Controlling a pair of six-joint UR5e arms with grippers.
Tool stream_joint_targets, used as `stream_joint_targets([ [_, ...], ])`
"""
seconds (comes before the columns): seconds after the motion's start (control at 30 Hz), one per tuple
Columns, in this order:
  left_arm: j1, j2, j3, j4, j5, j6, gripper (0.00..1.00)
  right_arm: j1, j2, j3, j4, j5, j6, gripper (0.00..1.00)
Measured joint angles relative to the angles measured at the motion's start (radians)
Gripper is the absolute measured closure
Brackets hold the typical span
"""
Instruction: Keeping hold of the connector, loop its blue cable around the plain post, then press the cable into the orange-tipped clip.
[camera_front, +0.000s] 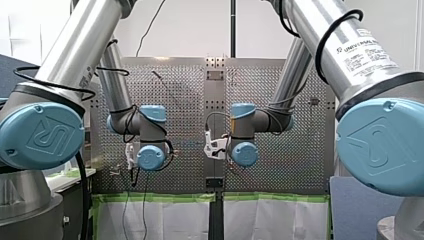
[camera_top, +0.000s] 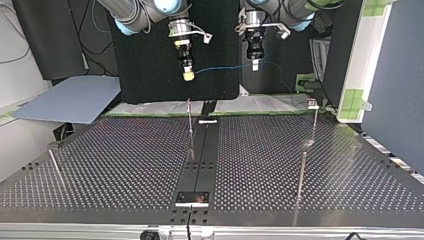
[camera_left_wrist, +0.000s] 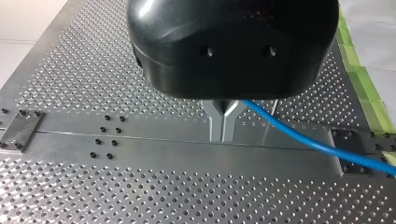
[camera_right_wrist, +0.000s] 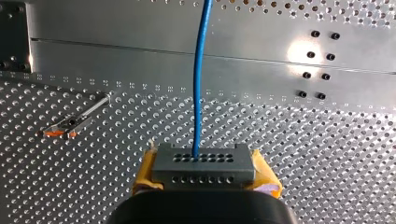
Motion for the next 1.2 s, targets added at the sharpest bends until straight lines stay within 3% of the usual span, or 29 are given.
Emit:
stream_joint_targets([
  [0.63,0.0,0.0,0.0,0.0,0.0,0.0,1.0,0.0,0.0,0.0,0.0,0.0,0.0,1.0],
  [0.77,0.017,-0.017,-0.016,0.016,0.017,0.017,1.0,0.0,0.002,-0.003,0.002,0.002,-0.002,1.0],
  [1.03,0.096,-0.084,-0.036,0.033,0.095,0.067,1.0,0.001,0.06,-0.06,0.06,0.057,-0.056,1.0],
  [1.2,0.145,-0.091,-0.037,0.034,0.145,0.07,1.0,0.001,0.109,-0.109,0.109,0.07,-0.067,1.0],
])
